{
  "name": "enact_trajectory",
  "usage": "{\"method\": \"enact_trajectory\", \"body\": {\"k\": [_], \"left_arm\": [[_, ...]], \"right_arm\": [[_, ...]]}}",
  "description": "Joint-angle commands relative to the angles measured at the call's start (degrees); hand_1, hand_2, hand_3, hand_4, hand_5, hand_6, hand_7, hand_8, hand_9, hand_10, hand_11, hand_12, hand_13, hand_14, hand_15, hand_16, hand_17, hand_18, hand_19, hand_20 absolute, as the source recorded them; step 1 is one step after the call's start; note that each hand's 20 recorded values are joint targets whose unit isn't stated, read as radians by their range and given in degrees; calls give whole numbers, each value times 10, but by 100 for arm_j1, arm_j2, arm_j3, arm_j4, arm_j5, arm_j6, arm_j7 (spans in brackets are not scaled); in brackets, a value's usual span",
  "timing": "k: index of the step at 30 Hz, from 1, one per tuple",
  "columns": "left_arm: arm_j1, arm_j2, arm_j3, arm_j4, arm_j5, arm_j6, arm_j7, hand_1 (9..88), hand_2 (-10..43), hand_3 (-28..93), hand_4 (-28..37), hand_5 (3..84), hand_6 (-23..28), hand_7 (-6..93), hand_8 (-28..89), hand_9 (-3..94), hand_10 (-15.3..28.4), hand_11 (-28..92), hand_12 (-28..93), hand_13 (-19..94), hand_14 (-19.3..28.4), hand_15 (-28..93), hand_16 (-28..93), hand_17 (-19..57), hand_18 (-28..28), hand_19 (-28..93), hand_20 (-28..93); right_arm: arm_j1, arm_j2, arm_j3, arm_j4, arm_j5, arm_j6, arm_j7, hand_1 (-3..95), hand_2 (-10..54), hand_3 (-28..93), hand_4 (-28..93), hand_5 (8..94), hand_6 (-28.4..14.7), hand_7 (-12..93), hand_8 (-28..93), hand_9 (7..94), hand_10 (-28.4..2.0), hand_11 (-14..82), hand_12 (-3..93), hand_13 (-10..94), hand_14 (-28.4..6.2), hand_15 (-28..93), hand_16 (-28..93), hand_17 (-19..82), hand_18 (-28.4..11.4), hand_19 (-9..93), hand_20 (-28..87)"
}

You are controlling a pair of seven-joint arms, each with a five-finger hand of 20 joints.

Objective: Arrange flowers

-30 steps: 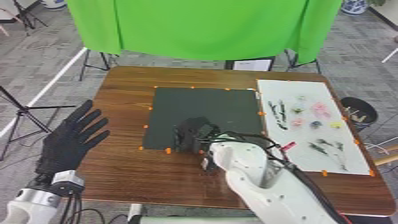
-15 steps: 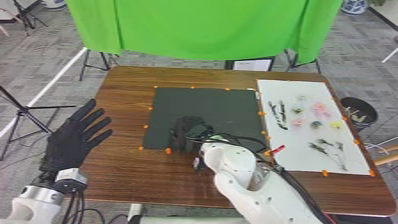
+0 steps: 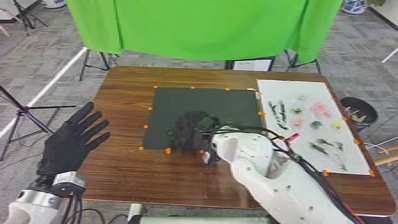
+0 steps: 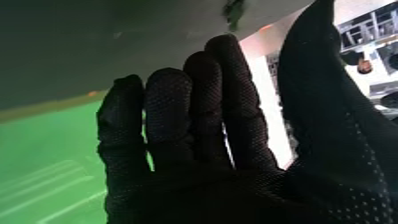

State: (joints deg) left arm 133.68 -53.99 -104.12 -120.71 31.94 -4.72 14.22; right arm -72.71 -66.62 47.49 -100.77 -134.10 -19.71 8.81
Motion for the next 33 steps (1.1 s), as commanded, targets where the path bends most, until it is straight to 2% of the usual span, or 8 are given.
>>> {"method": "enact_trajectory", "body": {"k": [1,6,12,15,19,26,33], "left_arm": [[94,-68,-36,-46,17,66,11,248,-95,690,-282,236,25,167,-95,206,98,120,209,141,135,188,56,-112,204,309,99],[63,-56,-16,-25,11,44,-6,249,-95,690,-282,236,25,168,-95,206,99,122,209,141,135,188,56,-112,205,310,99],[47,-52,-7,-18,39,54,-45,249,-95,691,-282,236,25,168,-95,206,97,123,209,141,135,188,55,-111,204,310,98],[28,-59,0,-11,106,60,-75,249,-95,691,-281,236,25,167,-95,206,98,123,208,141,135,187,56,-111,204,310,98],[13,-58,19,-3,93,60,-78,249,-95,691,-282,236,25,168,-95,205,97,122,208,141,135,187,56,-112,204,309,98],[-46,-49,63,27,86,36,-89,249,-95,691,-281,236,25,169,-96,205,97,122,209,141,135,187,56,-113,204,309,99],[-91,-38,89,46,83,12,-131,248,-95,690,-281,235,24,169,-96,204,98,123,209,140,134,188,56,-113,204,310,99]], "right_arm": [[153,293,-16,202,-347,307,-68,319,-95,926,-283,502,-12,351,-149,470,-107,610,451,447,-108,834,377,199,-188,763,544],[61,330,-117,306,-491,440,-107,312,-95,926,-283,477,-14,363,-153,459,-105,602,438,437,-104,834,373,196,-187,757,541],[-52,291,-158,273,-560,324,-170,297,-95,917,-283,471,-14,369,-156,459,-105,604,432,431,-104,835,370,194,-187,756,540],[-108,261,-175,269,-571,257,-204,301,-95,906,-283,470,-14,370,-158,459,-105,605,431,430,-105,835,367,194,-187,755,539],[-180,205,-239,264,-624,245,-160,300,-95,895,-283,470,-15,371,-159,459,-105,606,430,429,-105,836,366,193,-187,754,539],[-273,29,-393,299,-708,486,210,290,-95,895,-283,471,-17,371,-158,459,-105,606,429,430,-106,837,363,191,-188,755,540],[-412,-162,-464,218,-774,470,727,264,-95,895,-283,471,-26,374,-156,428,-116,616,437,424,-114,843,367,190,-192,764,545]]}}
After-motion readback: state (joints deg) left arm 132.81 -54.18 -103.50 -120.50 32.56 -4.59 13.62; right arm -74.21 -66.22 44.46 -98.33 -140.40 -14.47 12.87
